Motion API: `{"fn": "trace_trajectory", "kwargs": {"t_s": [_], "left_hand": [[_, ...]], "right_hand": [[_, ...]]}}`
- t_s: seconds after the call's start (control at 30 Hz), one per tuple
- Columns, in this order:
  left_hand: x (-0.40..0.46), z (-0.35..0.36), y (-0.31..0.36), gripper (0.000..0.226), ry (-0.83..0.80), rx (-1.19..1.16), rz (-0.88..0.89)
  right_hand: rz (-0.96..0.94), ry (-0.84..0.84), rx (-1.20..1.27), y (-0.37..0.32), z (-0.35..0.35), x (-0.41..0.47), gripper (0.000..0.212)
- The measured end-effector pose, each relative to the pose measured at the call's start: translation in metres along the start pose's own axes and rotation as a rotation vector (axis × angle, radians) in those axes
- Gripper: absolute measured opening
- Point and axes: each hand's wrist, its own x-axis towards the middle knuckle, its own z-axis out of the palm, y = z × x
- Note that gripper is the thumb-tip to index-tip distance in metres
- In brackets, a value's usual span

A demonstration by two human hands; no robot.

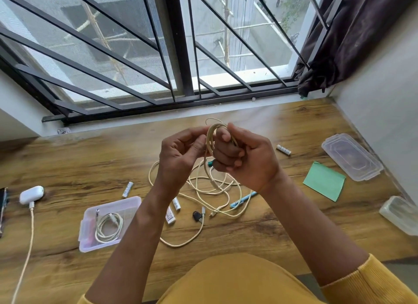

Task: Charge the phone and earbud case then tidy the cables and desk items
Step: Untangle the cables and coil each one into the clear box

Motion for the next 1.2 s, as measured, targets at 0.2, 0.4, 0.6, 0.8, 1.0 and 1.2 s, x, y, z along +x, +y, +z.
{"fn": "trace_trajectory", "kwargs": {"t_s": [0.2, 0.4, 0.6, 0.8, 1.0, 1.2], "left_hand": [[0.002, -0.001, 0.008, 0.034, -0.138, 0.099, -0.031], [0.002, -0.006, 0.009, 0.027, -0.13, 0.132, -0.066], [-0.003, -0.01, 0.008, 0.022, -0.096, 0.151, -0.09], [-0.004, -0.011, 0.003, 0.016, 0.075, 0.37, -0.062], [-0.002, -0.025, 0.0, 0.01, 0.333, 0.586, -0.069], [-0.004, -0.028, -0.003, 0.011, 0.375, 0.706, -0.082]], "right_hand": [[0.002, 0.027, 0.141, 0.003, 0.0, 0.003, 0.031], [0.028, 0.009, 0.172, 0.01, -0.003, 0.002, 0.033], [0.095, 0.124, 0.069, 0.012, -0.009, 0.0, 0.029], [0.086, 0.409, -0.026, 0.017, -0.003, 0.005, 0.036], [-0.026, 0.703, -0.486, 0.01, -0.007, -0.001, 0.031], [-0.028, 0.625, -0.893, 0.003, -0.003, -0.002, 0.01]]}}
